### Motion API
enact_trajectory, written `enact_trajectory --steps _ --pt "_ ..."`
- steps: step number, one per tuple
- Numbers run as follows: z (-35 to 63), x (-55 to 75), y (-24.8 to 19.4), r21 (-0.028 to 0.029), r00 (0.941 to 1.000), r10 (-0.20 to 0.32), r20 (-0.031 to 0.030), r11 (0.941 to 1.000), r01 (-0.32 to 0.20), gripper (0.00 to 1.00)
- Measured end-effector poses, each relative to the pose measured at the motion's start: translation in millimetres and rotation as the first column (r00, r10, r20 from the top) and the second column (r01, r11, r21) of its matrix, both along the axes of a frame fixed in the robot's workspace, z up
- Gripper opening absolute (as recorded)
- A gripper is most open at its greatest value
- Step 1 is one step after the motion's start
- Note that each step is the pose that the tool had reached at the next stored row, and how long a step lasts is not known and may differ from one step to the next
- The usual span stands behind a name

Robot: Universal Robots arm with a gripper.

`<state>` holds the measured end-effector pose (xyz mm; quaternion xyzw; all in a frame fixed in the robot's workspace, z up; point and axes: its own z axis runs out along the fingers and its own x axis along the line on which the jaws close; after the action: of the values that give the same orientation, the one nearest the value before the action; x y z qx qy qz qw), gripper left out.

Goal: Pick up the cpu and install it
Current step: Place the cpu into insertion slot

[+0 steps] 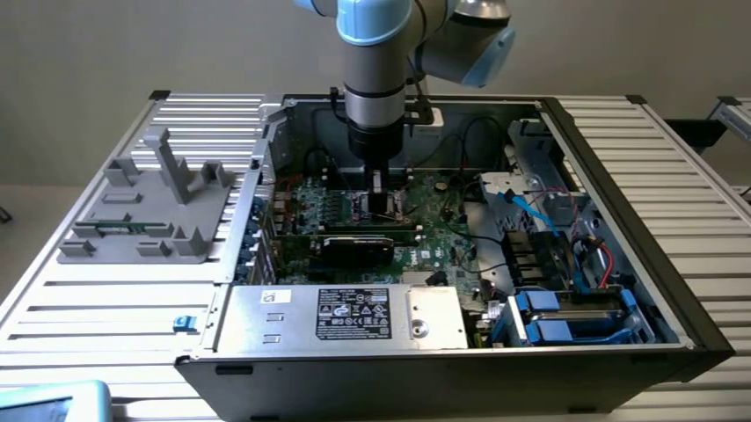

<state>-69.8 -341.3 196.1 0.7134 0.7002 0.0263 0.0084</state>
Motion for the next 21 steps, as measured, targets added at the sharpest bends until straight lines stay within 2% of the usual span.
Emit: enact_trajectory --steps 8,21 --pt "0.0 0.1 0.0 0.0001 1.0000 0.004 -0.0041 1.0000 -0.004 0.56" --pt "-0.4 0.8 0.1 0.0000 1.0000 0.005 -0.0045 1.0000 -0.005 0.56"
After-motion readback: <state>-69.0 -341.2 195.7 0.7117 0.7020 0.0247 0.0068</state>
